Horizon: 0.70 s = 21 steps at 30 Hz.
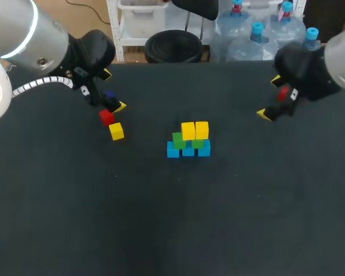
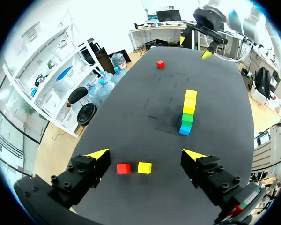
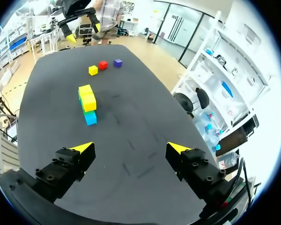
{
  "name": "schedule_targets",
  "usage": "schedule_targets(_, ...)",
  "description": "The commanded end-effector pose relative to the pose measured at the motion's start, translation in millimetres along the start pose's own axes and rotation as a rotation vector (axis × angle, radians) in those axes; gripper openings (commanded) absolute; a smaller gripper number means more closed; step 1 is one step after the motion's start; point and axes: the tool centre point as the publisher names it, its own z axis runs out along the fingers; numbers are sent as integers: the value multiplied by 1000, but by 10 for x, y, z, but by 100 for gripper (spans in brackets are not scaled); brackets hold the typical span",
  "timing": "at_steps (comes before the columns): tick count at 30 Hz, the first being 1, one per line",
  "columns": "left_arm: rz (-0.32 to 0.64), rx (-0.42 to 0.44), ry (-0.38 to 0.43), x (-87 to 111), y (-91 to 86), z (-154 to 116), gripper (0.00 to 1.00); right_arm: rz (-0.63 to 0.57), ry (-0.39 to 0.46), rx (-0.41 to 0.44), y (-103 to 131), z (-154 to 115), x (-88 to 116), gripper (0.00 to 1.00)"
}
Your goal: Place the blue cubes, place green cubes on the blue cubes, place the yellow cubes on the green cubes, then place the red cubes on the yellow cubes, and place purple cube on the red cubes.
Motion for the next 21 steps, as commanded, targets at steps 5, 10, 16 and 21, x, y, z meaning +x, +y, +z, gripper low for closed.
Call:
schedule_targets(5, 3, 4, -3, 6, 17, 8, 100, 22, -13, 233, 1, -180, 113, 100)
schedule_targets(10, 3, 4, -3, 6, 17, 8, 100, 28, -15, 244, -26, -217, 118, 100)
schedule_targets(16, 3, 4, -3, 6, 17, 8, 100, 33, -23, 220, -34, -199, 88, 100)
schedule_targets(21, 3, 4, -3, 6, 17, 8, 100, 33, -23, 220, -34, -199, 88, 100)
